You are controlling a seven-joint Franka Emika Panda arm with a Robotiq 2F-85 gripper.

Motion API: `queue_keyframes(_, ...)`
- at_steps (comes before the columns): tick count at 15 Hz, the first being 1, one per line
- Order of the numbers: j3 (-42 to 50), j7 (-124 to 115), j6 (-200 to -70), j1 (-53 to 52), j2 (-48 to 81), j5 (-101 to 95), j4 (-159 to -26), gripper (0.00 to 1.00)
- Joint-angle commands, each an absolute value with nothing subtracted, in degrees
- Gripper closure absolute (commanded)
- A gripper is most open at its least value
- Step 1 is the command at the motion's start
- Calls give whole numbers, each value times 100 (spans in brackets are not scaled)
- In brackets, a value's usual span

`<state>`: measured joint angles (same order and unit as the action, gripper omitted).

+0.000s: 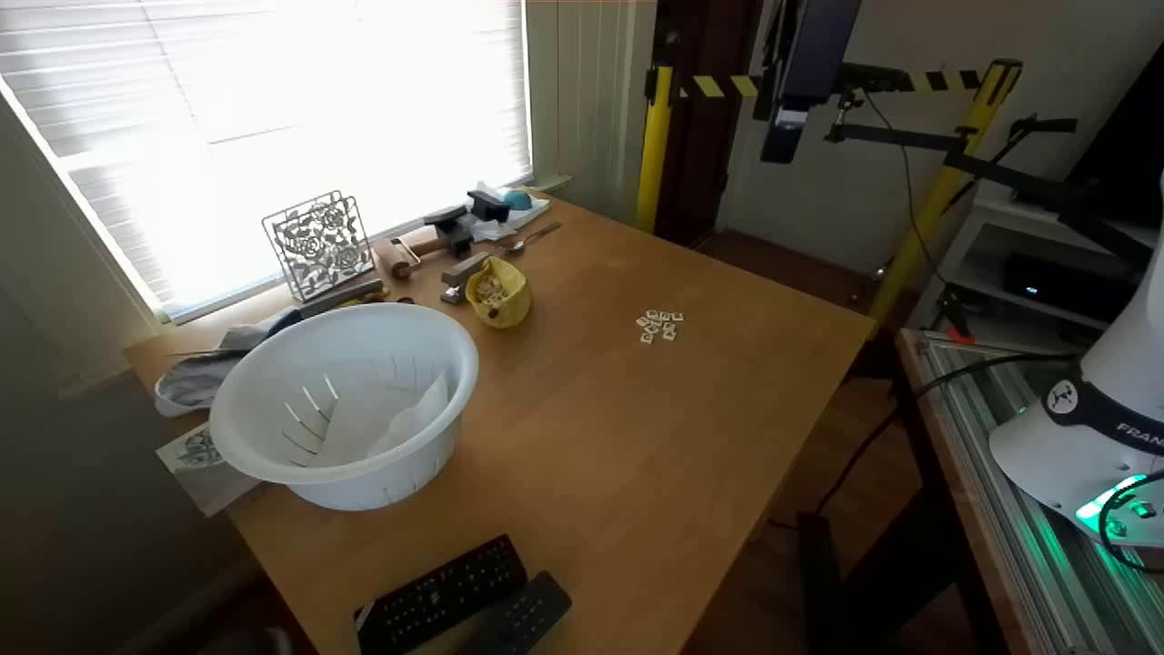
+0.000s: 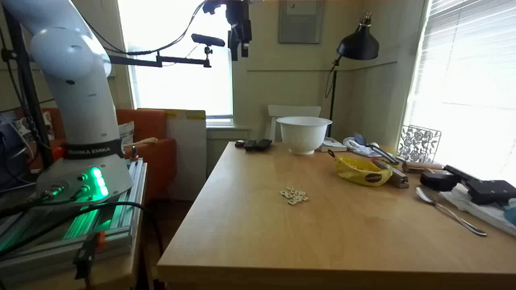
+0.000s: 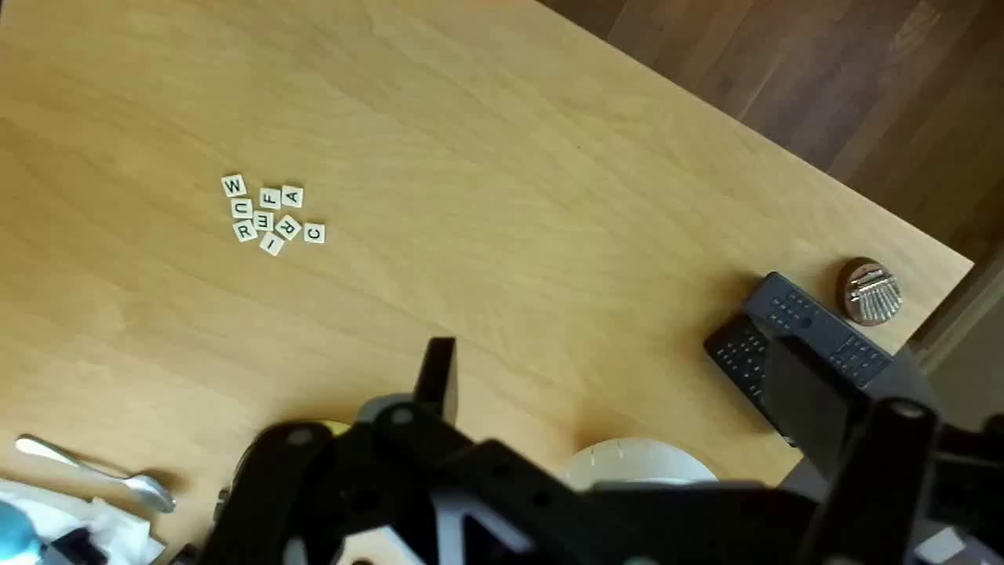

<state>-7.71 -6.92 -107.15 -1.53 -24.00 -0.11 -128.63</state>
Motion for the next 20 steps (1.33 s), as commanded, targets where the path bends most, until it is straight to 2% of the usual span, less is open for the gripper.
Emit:
queue_keyframes(1, -706, -718, -10706, -231, -2393, -40, -12854, 0)
queue_keyframes(8, -766, -1056, -10921, -153, -2360, -95, -12888, 0)
queue_keyframes(13, -383, -1299, -11152, 196, -2229, -126, -13328, 0)
queue_keyframes(20, 347, -279, -12618, 369, -1728, 86, -14170, 0)
